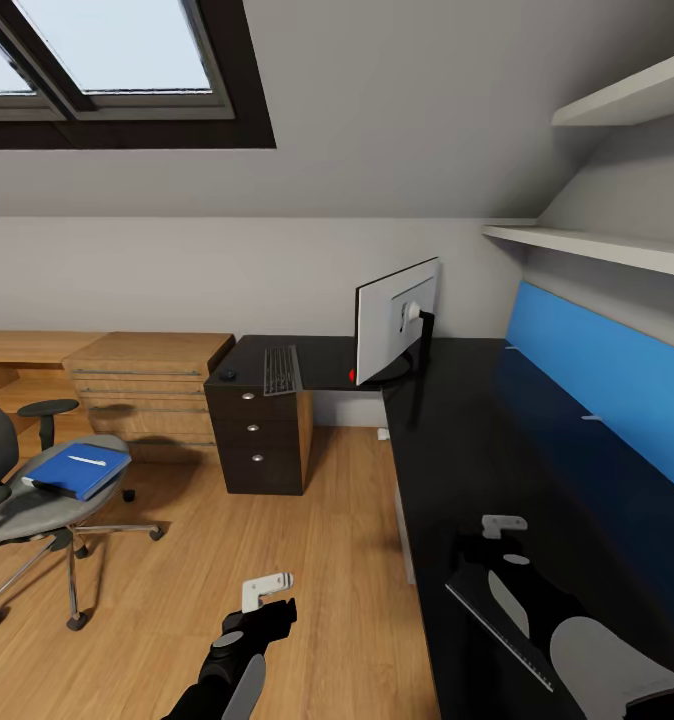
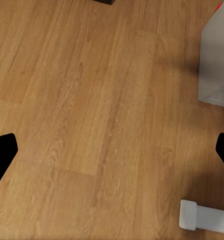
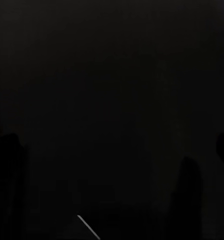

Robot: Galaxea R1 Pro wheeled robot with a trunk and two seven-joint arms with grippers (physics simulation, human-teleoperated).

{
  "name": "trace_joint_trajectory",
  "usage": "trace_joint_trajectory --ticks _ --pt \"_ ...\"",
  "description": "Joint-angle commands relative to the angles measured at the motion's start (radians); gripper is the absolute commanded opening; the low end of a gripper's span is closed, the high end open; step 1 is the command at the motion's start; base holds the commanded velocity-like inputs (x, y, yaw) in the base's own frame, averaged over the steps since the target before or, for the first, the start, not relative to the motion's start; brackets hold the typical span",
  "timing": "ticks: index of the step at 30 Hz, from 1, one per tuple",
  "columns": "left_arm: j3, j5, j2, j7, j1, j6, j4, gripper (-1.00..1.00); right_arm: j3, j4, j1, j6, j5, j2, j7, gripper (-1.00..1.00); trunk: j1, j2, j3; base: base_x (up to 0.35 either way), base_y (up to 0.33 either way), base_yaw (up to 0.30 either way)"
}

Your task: In the bedroom, organize the workspace by keeping the computer under the desk, ensuring the monitor is on the desk, placing the keyboard on the desk next to the monitor, placing the mouse on the desk next to the keyboard, moving the folder from the swivel chair onto the desk next to the mouse, stacking the notebook on top of the folder with the pen on top of the notebook, and positioning the swivel chair next to the desk.

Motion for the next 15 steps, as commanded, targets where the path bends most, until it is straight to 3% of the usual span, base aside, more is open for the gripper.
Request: trace_joint_trajectory --ticks 1,10,15 --pt "-0.002 0.01 0.0 0.009 -0.001 0.002 -0.001 1.0 0.011 0.017 0.0 0.012 -0.01 -0.001 -0.005 1.0 0.0 -0.001 -0.001 0.0 0.0 0.0" --pt "-0.002 0.011 0.0 0.009 -0.001 0.002 -0.001 1.0 0.011 0.019 0.0 0.015 -0.01 -0.001 -0.005 1.0 0.0 -0.001 -0.001 -0.013 0.0 0.0" --pt "-0.002 0.011 0.0 0.009 -0.001 0.002 -0.001 1.0 0.011 0.019 0.0 0.016 -0.01 -0.001 -0.005 1.0 0.0 -0.001 -0.001 -0.275 0.0 0.0"
